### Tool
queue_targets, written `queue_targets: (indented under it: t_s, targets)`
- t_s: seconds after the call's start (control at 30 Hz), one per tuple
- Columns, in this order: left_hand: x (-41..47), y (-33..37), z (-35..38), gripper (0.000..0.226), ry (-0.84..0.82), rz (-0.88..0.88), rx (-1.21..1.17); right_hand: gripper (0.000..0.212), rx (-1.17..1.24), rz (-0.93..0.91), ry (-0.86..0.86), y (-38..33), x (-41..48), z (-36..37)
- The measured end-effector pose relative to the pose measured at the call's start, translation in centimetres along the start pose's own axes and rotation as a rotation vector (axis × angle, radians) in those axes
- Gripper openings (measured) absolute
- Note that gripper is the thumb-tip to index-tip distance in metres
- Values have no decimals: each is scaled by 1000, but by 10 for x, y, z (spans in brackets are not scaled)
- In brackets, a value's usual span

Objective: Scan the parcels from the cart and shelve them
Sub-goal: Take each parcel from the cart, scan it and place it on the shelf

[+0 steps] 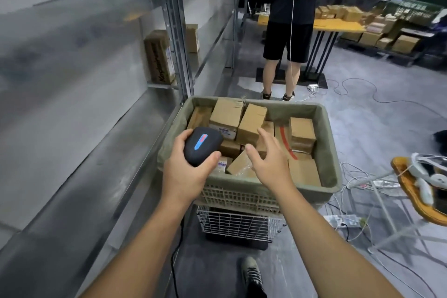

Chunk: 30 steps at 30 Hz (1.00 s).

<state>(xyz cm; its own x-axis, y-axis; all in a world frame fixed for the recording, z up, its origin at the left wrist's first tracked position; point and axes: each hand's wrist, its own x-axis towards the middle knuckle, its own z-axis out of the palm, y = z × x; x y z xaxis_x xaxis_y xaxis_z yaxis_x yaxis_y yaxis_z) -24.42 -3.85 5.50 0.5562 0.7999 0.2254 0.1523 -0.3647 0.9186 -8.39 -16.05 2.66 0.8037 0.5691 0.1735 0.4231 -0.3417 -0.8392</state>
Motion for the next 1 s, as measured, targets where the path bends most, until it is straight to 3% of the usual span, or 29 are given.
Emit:
queue_targets:
  t_s: [0.27,0.67,1.0]
  targets:
    - [79,-17,74,68,9,-106,27,61,-56,185,-100,69,116,21]
    - [152,-64,112,71,22,-269,13,61,-111,230,-267,122,213,66]
    - [196,-85,139,70,-130,-277,-27,78,-121,482,-32,143,211,70]
